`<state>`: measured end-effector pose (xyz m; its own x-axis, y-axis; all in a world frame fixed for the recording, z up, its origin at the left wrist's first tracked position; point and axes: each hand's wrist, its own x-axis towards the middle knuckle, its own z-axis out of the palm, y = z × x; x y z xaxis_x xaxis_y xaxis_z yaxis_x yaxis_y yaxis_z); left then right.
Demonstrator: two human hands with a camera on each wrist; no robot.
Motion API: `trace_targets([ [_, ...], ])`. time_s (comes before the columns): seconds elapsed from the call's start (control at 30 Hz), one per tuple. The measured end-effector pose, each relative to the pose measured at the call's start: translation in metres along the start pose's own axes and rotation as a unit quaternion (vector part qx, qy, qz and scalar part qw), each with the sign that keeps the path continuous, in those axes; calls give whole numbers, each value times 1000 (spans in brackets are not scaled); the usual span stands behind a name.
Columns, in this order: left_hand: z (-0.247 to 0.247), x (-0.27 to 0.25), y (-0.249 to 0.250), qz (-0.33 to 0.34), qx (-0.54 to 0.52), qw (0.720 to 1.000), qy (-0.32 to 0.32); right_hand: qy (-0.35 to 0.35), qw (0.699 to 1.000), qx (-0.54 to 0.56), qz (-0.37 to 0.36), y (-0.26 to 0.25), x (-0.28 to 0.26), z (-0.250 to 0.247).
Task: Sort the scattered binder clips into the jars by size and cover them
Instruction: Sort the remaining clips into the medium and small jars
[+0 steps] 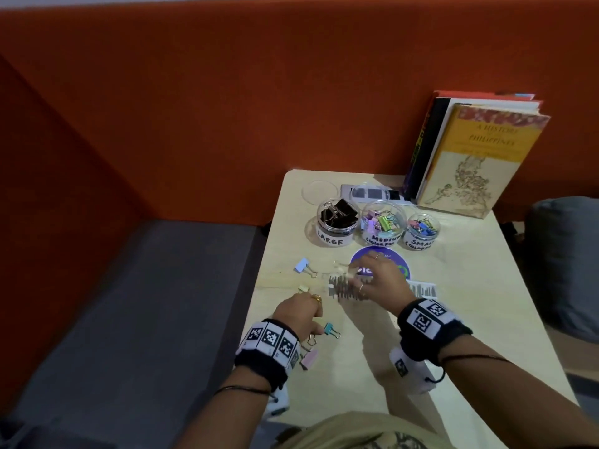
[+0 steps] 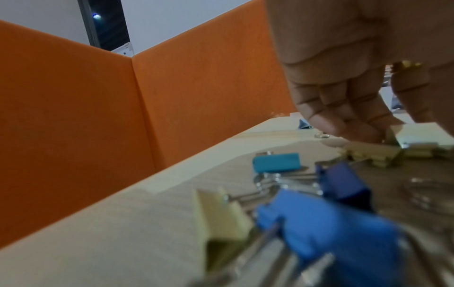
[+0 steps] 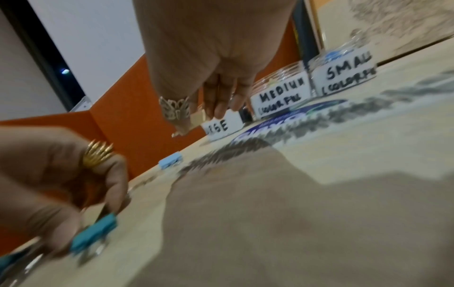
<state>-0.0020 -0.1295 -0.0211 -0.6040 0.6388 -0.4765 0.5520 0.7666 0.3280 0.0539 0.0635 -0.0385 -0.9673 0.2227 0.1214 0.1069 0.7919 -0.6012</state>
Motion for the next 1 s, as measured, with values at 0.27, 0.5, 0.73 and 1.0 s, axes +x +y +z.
trace_targets([
  [0.27,-13,22,22,35,-65,997,37,164,970,0,179,44,54,-55],
  [0.5,-75,79,74,59,-177,960,208,124,982,0,143,51,53,-65],
  [0.73,-87,153,120,59,-152,964,209,148,981,40,123,63,26,-62],
  [1.0,-71,95,74,120,-3,978,171,63,995,46,57,43,11,-44],
])
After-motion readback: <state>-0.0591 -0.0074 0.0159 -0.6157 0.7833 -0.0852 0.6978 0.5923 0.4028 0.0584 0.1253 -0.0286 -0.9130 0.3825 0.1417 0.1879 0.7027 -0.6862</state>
